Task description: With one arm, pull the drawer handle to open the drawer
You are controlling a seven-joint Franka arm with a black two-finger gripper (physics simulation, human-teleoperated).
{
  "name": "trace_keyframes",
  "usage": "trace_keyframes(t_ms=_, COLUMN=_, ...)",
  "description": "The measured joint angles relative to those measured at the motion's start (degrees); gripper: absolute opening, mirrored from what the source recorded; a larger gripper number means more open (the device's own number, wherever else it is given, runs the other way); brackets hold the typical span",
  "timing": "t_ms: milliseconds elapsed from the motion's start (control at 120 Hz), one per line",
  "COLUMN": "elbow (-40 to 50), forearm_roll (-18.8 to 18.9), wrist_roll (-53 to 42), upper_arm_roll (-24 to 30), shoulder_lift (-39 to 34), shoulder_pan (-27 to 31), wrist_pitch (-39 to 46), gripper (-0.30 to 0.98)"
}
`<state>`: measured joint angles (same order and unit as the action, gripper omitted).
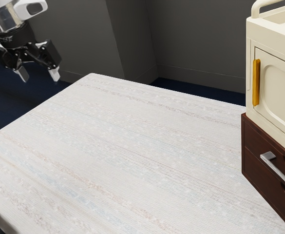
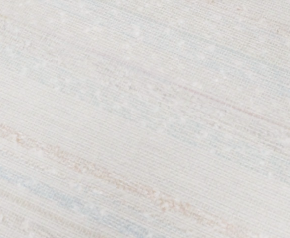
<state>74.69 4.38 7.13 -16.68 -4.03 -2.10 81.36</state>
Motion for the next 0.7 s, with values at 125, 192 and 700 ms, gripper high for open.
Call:
trace_keyframes(t_ms=125, elbow=-0.2, forearm_roll=0.1, wrist_roll=0.1, upper_arm_roll=0.1, shoulder_lift=0.3, shoulder_pan=-2.1, wrist_pitch=0.0, gripper=0.69)
trace_keyframes(t_ms=192, elbow=0.0, forearm_roll=0.0, wrist_roll=0.1, upper_arm_roll=0.4, shoulder_lift=0.4, shoulder_pan=-3.0, wrist_pitch=0.0, gripper=0.69)
trace_keyframes(t_ms=700, elbow=1.5, forearm_roll=0.4, wrist_roll=-3.6, upper_arm_roll=0.6, shoulder_lift=0.4, shoulder_pan=-7.2, wrist_pitch=0.0, gripper=0.69)
